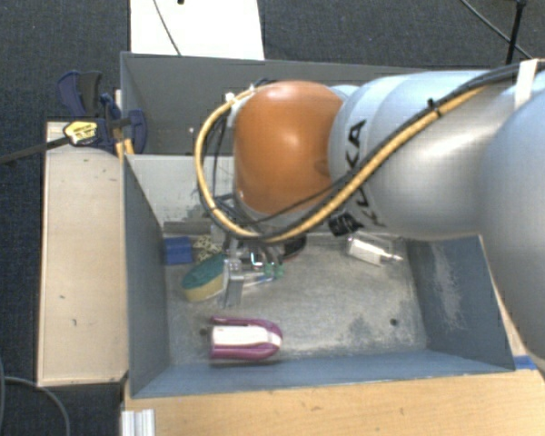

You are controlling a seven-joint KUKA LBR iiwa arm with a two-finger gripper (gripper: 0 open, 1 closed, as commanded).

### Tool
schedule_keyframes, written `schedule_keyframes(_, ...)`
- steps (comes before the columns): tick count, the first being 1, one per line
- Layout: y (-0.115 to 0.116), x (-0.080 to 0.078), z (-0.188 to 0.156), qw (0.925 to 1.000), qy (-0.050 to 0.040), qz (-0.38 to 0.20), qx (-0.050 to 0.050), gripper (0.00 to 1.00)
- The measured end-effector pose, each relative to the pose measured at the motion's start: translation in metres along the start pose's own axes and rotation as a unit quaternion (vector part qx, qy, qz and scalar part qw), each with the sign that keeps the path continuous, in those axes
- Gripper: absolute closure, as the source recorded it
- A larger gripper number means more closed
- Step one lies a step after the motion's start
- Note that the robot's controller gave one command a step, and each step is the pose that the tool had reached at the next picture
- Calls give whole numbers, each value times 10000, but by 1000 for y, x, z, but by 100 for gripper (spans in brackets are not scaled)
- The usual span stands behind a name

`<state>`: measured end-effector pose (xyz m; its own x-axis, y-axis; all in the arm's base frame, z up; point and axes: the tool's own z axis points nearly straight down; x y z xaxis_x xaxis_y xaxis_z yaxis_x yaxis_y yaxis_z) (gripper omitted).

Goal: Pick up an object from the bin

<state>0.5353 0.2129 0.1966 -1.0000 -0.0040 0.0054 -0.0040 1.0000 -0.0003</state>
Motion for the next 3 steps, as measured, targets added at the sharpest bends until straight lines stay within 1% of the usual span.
schedule_keyframes(1, -38, -18, 128, 9954, -36, 959, -10, 0)
schedule_keyframes(2, -37, -18, 126, 9952, -46, 977, -15, 100)
schedule_keyframes(3, -91, -2, 8, 9931, -70, 1174, -13, 100)
